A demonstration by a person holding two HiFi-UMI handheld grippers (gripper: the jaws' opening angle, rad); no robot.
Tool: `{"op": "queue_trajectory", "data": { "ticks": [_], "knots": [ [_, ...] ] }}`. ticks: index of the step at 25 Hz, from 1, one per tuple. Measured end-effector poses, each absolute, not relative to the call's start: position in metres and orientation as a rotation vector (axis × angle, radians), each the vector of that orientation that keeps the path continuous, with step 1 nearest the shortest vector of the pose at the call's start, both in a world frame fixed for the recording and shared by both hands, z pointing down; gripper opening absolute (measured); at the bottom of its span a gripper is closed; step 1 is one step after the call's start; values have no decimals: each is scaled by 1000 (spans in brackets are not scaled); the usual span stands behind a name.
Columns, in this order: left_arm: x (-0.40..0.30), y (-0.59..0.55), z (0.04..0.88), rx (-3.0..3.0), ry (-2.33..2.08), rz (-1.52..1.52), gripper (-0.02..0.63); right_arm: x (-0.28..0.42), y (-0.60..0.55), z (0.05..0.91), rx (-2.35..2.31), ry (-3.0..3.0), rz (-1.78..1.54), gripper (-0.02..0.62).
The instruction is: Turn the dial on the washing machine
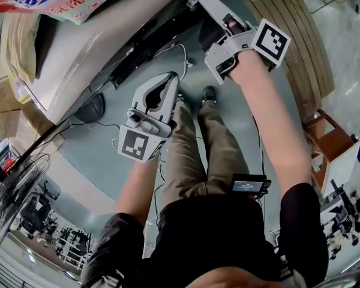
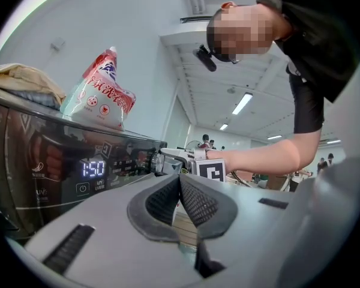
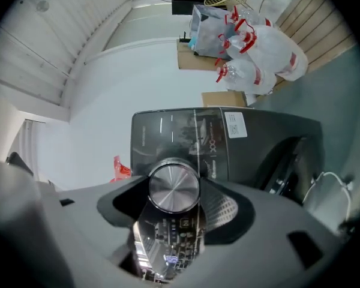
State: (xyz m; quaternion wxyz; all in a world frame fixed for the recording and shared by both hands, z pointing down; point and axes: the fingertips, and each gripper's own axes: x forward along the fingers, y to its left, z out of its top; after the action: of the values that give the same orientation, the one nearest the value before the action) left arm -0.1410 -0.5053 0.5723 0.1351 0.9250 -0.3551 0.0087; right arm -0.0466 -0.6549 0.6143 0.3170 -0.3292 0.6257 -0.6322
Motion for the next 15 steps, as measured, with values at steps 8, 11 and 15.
{"op": "queue_trajectory", "data": {
  "ticks": [8,11,15],
  "knots": [
    [-142,-501,574,2668,-1043,6,-5,-44,-655,612,-1009,1774,-1580,275],
    [-143,-499,574,2660,-1043,-6,-5,-45,-656,611,-1041,1830,-1544,275],
    [-144,-497,577,2656,-1040,-11,-5,-47,-657,610,-1118,1961,-1459,273]
  ]
}}
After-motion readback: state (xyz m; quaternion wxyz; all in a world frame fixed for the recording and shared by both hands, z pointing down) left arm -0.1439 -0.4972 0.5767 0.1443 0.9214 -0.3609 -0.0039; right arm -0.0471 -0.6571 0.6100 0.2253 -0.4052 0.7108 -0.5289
